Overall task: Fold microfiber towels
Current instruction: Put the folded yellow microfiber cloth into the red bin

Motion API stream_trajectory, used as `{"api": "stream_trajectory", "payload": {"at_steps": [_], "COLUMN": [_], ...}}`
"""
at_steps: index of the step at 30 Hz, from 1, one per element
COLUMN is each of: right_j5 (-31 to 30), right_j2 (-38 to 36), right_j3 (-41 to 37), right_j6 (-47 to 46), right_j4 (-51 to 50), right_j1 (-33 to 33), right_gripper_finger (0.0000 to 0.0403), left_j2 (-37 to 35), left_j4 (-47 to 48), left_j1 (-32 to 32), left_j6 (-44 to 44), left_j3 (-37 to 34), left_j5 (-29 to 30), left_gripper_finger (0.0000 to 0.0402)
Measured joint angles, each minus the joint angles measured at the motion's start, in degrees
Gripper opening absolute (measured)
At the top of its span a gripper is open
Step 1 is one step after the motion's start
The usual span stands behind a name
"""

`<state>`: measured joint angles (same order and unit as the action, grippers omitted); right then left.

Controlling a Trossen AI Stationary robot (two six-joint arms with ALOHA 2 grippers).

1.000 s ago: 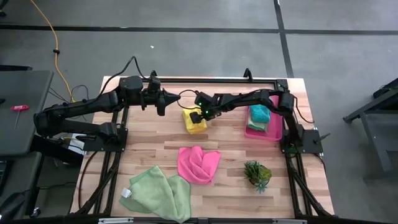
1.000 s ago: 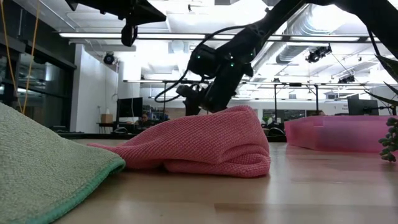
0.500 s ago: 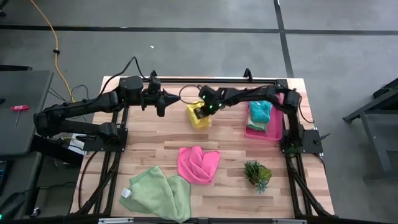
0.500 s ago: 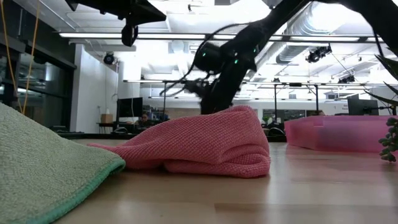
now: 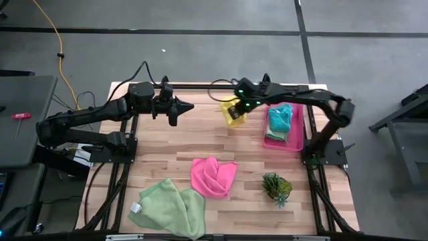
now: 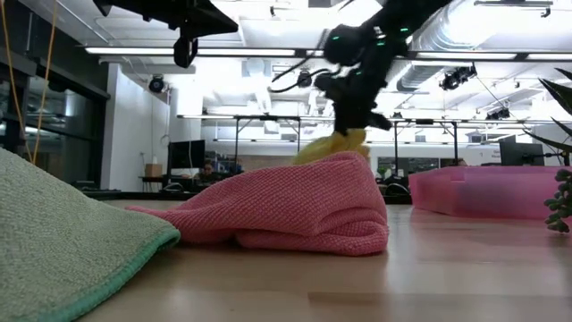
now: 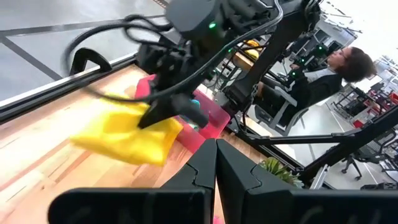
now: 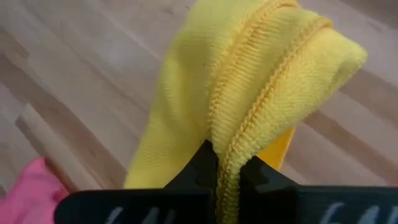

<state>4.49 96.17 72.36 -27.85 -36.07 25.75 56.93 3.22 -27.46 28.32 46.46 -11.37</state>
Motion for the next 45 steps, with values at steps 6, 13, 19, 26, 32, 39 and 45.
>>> {"api": "stream_trajectory", "payload": {"at_steps": [6, 13, 19, 26, 32, 39, 45], "right_j5": [-0.5, -12.7, -20.9, -25.6, -27.0, -27.1, -26.4], "right_j2": [-17.0, -33.7, -39.6, -37.6, -32.9, -29.4, -26.1], "right_j3": [-12.1, -10.9, -10.6, -12.6, -15.2, -18.8, -20.6], "right_j6": [-5.1, -12.6, -18.9, -18.3, -14.7, -13.2, -13.0], "right_j4": [2.3, -18.2, -37.2, -43.3, -45.8, -45.5, -42.6], "right_j1": [0.5, 0.6, 1.6, 5.7, 9.7, 11.8, 11.8], "right_gripper_finger": [0.0001, 0.0000, 0.0000, 0.0000, 0.0000, 0.0000, 0.0000], "left_j2": [0.0, 0.0, 0.0, 0.0, 0.0, 0.0, 0.0], "left_j4": [-0.3, -0.4, -0.4, -0.5, -0.5, -0.5, -0.5], "left_j1": [-0.2, -1.4, -1.8, -1.8, -1.8, -1.8, -1.8], "left_j6": [0.0, 0.0, 0.0, 0.0, 0.0, 0.0, 0.0], "left_j3": [0.0, 0.0, 0.0, 0.0, 0.0, 0.0, 0.0], "left_j5": [0.0, 0.0, 0.0, 0.0, 0.0, 0.0, 0.0], "left_gripper_finger": [0.0000, 0.0000, 0.0000, 0.0000, 0.0000, 0.0000, 0.0000]}}
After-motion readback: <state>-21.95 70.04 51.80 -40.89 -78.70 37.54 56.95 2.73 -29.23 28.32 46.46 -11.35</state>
